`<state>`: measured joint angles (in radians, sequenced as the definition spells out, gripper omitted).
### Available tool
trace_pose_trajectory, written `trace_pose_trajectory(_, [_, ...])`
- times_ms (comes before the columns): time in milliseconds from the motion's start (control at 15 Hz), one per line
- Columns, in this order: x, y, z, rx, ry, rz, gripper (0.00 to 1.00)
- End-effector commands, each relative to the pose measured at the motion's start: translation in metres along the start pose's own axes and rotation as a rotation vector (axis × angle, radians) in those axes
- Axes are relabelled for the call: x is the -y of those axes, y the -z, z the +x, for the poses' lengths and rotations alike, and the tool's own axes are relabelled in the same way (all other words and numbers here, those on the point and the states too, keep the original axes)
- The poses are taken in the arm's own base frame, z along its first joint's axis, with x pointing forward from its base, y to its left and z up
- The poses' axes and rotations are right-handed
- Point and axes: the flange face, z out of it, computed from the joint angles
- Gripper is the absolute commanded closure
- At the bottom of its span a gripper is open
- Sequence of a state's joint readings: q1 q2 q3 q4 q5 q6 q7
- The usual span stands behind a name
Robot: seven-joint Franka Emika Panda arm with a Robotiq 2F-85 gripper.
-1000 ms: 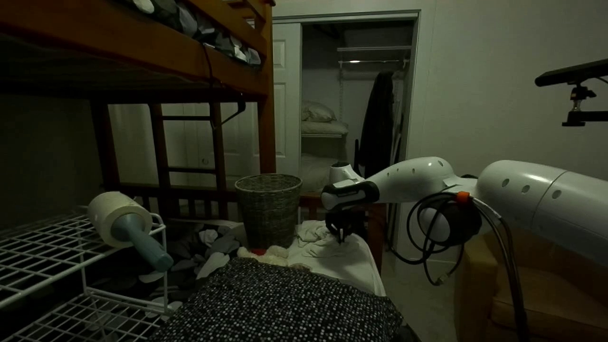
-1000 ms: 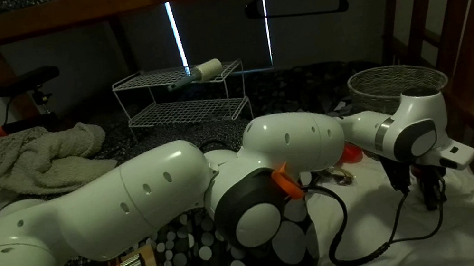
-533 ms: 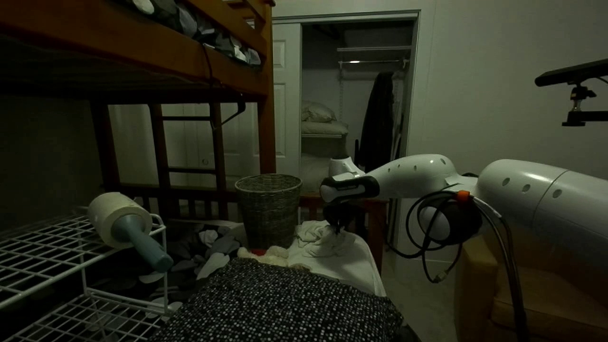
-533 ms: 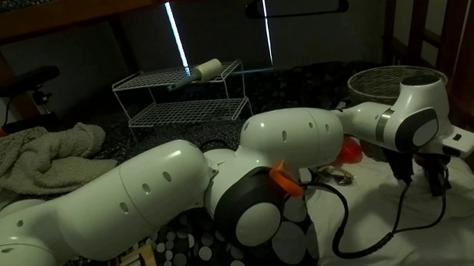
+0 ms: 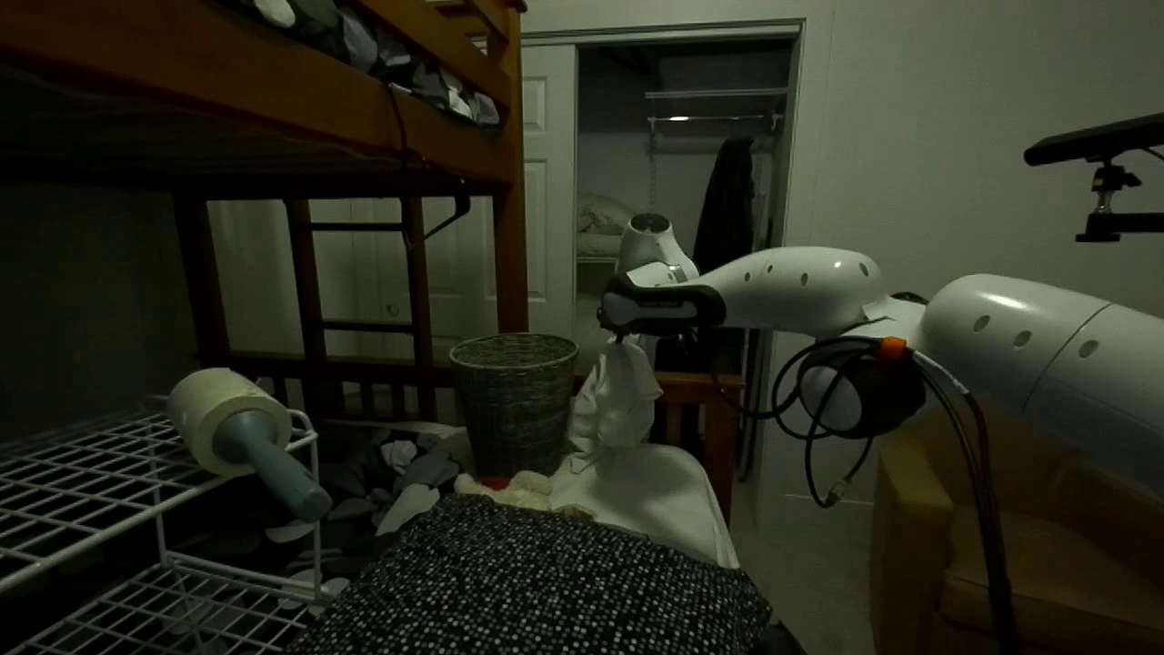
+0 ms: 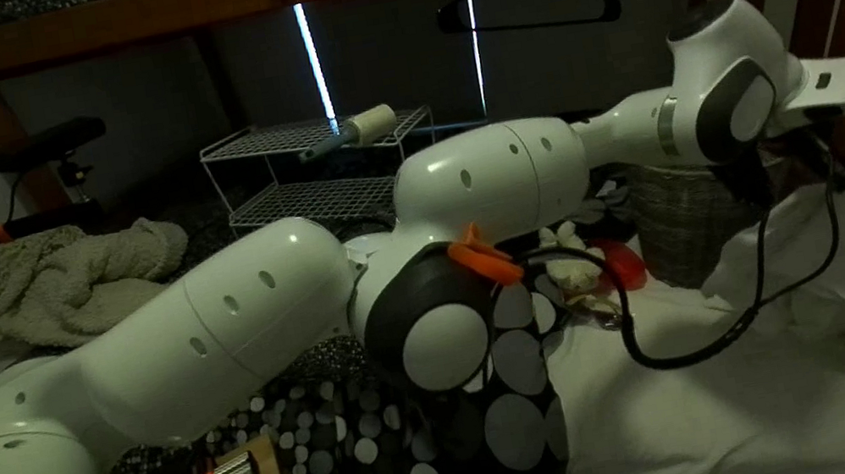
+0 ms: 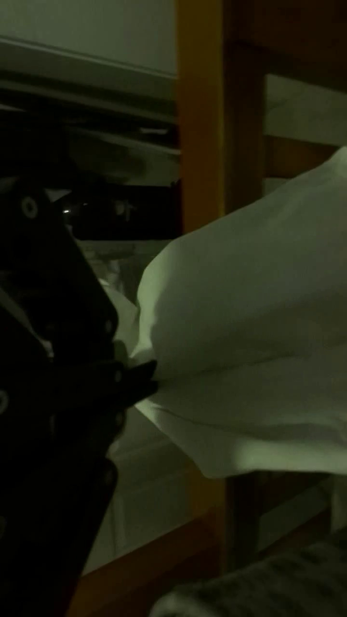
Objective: Put the white beddings into the basket
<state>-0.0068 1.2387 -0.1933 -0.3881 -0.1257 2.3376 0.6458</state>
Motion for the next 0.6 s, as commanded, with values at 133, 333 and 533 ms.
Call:
trace_pose_trajectory(133, [0.026,0.069,0.037,-0.115,0.081,-0.019,0.99])
trace_pose_trajectory(333, [0.028,0.072,0.039,-0.124,0.065,0.003,0.98])
trace_pose_trajectory(533, [0.027,0.106,0.066,-0.251,0.05,-0.002,0.99])
